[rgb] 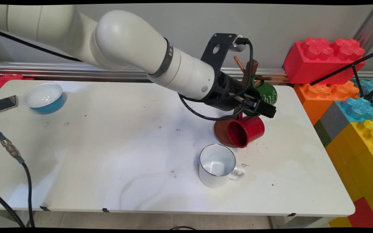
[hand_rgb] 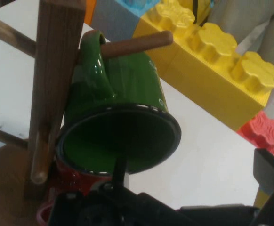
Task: Pick up the green mug from the rack
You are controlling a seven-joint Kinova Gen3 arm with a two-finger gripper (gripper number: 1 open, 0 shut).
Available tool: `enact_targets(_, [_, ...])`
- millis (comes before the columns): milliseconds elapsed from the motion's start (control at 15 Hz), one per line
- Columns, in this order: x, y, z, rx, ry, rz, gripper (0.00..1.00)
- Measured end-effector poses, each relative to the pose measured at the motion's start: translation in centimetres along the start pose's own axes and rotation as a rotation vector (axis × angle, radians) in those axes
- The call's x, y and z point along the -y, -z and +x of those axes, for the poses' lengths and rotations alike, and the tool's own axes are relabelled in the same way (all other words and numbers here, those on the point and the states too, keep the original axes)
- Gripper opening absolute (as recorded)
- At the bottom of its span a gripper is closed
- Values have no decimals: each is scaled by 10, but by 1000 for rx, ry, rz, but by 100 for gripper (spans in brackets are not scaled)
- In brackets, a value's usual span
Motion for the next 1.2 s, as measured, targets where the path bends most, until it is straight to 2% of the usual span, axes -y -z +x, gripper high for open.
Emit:
enact_targets(733, [0,-6,-2,-46,86,-19,100])
enact_targets(1200, [5,-11,-5,-71,181,-23,100])
